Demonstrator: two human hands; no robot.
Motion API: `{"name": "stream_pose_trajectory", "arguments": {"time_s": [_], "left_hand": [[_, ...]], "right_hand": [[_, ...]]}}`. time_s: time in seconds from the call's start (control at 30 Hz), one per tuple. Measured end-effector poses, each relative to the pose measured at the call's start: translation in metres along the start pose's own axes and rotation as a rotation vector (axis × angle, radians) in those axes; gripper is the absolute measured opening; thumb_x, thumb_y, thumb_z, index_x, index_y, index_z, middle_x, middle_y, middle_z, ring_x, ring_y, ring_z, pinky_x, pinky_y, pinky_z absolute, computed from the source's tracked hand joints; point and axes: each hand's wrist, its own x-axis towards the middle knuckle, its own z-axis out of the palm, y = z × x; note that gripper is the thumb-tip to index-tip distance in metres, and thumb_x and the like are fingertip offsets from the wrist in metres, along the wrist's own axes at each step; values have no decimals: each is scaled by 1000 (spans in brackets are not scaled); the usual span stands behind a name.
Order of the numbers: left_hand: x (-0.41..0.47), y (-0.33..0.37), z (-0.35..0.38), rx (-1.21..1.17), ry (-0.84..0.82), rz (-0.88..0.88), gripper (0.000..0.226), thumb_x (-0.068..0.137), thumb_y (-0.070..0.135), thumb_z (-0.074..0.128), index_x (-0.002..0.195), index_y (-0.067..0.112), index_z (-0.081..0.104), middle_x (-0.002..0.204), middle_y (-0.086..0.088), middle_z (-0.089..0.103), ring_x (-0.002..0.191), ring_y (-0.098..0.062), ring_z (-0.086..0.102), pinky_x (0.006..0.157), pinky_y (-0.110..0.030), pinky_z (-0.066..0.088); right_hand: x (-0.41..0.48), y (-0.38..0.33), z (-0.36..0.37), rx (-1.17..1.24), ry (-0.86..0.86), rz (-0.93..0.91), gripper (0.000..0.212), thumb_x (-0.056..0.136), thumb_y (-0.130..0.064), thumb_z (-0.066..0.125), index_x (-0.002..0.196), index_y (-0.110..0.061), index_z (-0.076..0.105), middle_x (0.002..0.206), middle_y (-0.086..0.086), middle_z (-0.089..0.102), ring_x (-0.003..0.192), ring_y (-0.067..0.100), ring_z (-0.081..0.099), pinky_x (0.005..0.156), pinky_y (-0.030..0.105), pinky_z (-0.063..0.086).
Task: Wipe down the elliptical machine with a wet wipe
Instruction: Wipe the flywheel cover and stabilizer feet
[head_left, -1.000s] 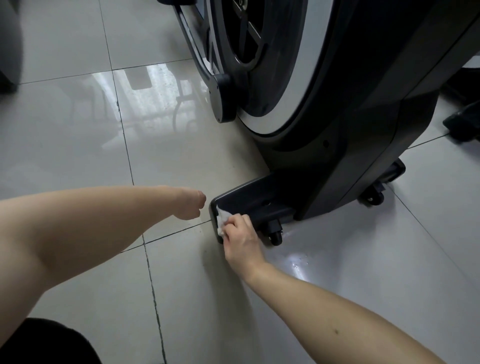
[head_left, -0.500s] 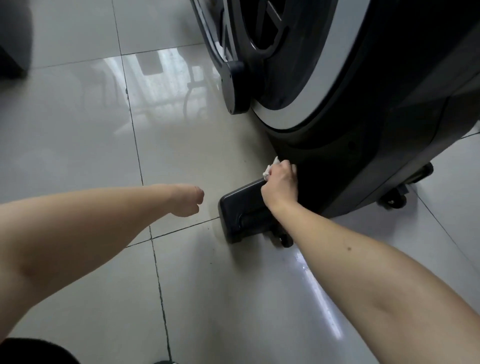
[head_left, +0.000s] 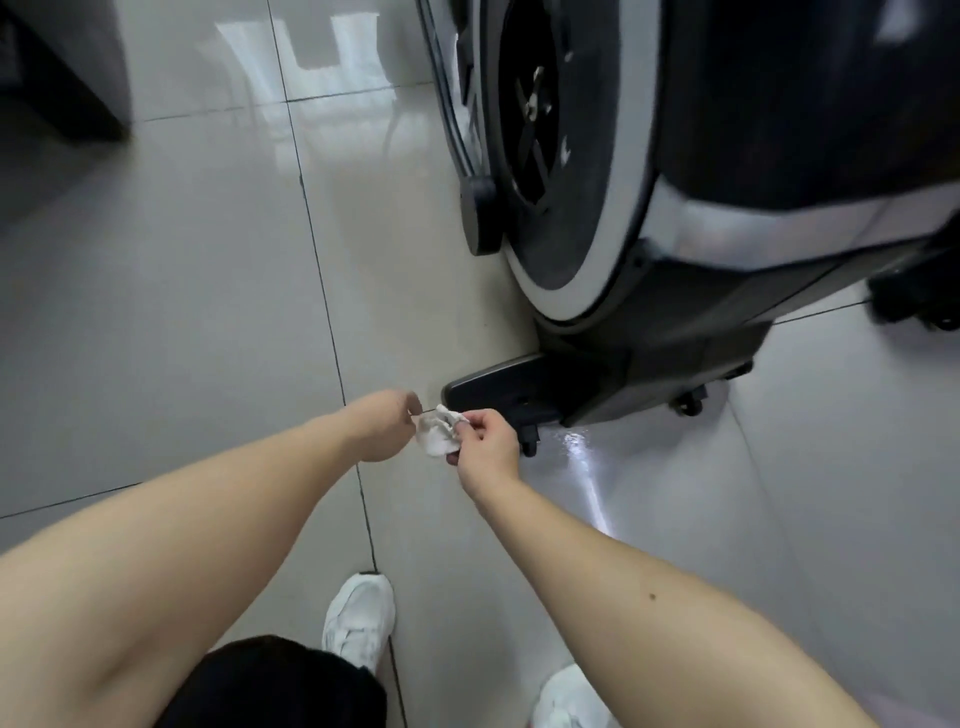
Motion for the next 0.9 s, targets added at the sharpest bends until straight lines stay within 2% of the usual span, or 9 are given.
{"name": "stream_pose_trajectory", "arguments": {"time_s": [0.07,0.17,0.23,0.3,0.4,0.47,0.67,0.83,0.9], "left_hand": [[-51,25,-26,-293,32,21,41,100,13,48,140,8,53,134,-11,63,116,-28,63,92,-29,48],[-130,61,-71,-514,20,60,44,98,9,53,142,4,52,139,-12,59,125,-25,59,96,-27,45],[-189,78,-110,-505,18,114,46,97,16,60,141,9,54,135,-7,62,120,-21,61,95,-25,45],[-242,89,-147,-517,18,151,43,93,27,68,134,15,62,122,-2,67,110,-18,65,94,-29,50],[-316,103,-196,-635,27,182,24,90,31,72,109,18,73,94,3,72,82,-12,65,78,-28,53],[-359,113,-220,-746,55,187,15,90,30,75,93,15,73,80,5,70,73,-12,60,73,-29,50],[-437,139,-272,-782,68,288,10,87,23,72,85,14,68,81,1,69,75,-15,58,75,-31,48],[-450,158,-306,-788,112,315,20,66,31,63,77,14,61,75,0,62,73,-19,55,71,-37,46],[-445,165,-317,-826,142,308,20,63,29,61,76,14,60,74,-2,61,75,-22,55,71,-40,45]], "right_hand": [[-47,-40,-17,92,14,43,9,102,-13,59,104,-6,65,91,6,67,76,17,64,61,21,58],[-115,-100,-41,115,-17,48,19,100,-26,66,99,-8,65,89,6,69,75,17,66,66,24,58],[-168,-149,-61,50,-29,57,26,97,-36,69,93,-10,66,84,4,70,69,16,65,72,32,58],[-218,-196,-78,13,-26,67,32,95,-43,69,91,-11,68,84,3,71,65,14,63,74,36,58],[-284,-264,-98,65,-53,66,34,96,-40,69,96,-6,68,82,5,71,68,14,64,70,30,57],[-324,-300,-109,133,-76,56,34,98,-36,68,102,-2,67,87,9,74,72,16,69,68,28,57],[-402,-363,-138,361,-21,30,20,101,-21,63,107,-2,66,104,14,77,92,21,75,79,31,58],[-421,-385,-153,609,47,33,19,103,-18,61,111,-2,65,97,9,77,88,17,74,72,28,59],[-421,-391,-163,680,46,34,18,105,-20,57,110,-4,65,93,6,78,89,17,73,77,30,58]]}}
